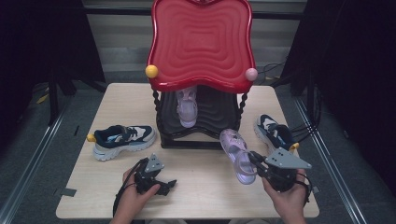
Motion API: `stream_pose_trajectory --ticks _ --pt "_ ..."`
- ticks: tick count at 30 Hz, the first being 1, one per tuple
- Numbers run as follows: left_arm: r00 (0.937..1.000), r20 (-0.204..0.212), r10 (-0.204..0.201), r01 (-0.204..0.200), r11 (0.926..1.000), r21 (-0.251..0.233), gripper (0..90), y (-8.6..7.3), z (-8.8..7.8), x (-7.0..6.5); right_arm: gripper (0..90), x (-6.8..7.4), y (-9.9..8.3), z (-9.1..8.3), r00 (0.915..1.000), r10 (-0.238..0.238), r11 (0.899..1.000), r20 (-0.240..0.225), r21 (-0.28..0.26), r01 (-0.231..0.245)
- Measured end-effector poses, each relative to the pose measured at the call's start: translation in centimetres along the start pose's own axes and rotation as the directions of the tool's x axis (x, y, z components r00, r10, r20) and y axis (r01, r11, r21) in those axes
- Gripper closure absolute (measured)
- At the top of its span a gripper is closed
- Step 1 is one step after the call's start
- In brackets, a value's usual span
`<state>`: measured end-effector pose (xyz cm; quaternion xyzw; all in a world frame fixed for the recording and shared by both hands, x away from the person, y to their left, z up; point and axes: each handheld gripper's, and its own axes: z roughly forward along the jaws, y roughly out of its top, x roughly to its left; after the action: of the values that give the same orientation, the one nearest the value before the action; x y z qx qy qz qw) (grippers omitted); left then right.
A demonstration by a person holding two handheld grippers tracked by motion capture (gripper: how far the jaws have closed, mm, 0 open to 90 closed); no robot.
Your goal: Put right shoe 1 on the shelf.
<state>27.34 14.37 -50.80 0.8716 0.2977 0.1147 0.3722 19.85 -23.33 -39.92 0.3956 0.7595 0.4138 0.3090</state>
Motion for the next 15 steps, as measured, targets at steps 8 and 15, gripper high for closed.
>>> stream_pose_trajectory --ticks 8,15 --pt "1.0 0.0 0.001 -0.001 1.0 0.001 10.5 0.0 0.0 0.0 85.2 0.7 1.6 1.1 1.0 -0.002 1.0 -0.008 -0.022 0.002" --pt "1.0 0.0 0.001 -0.001 1.0 0.001 10.5 0.0 0.0 0.0 85.2 0.8 2.7 2.2 0.9999 -0.007 0.999 0.007 -0.034 0.007"
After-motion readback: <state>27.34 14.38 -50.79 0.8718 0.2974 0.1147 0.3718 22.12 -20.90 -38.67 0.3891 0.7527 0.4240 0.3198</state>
